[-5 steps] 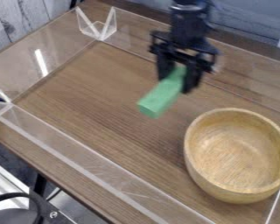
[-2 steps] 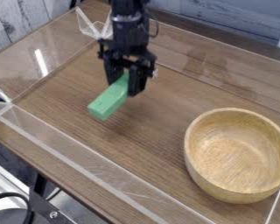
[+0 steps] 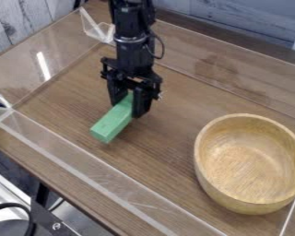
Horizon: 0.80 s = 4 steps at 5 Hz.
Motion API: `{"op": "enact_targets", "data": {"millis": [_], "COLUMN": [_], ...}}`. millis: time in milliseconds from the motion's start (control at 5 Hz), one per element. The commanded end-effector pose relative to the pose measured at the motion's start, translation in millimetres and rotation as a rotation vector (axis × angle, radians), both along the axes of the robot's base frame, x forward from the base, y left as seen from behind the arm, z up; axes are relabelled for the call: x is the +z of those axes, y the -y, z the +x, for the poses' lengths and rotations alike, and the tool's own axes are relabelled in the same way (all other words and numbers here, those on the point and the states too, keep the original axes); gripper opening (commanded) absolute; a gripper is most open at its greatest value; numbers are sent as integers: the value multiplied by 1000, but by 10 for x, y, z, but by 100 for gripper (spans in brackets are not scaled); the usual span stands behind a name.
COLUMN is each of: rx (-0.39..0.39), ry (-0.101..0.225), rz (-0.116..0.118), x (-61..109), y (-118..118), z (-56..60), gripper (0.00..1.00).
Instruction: Remove the green block from inside the brown bowl and put it on the table
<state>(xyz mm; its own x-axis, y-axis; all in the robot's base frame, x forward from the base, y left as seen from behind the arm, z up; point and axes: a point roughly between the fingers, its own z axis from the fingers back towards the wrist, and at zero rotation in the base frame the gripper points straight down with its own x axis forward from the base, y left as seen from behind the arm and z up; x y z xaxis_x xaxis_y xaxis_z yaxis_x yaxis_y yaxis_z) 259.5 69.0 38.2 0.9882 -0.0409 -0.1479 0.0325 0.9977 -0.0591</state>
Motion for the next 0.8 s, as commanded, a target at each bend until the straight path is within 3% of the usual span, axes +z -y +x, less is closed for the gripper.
{"op": "enact_targets", "data": {"millis": [0,400,600], "rx": [-6,0,5], "ry": [35,31,30], "rz": [14,12,10], "x": [74,59,94], "y": [-3,-3,-7], "z": [71,75,68], "gripper": [0,0,100]}}
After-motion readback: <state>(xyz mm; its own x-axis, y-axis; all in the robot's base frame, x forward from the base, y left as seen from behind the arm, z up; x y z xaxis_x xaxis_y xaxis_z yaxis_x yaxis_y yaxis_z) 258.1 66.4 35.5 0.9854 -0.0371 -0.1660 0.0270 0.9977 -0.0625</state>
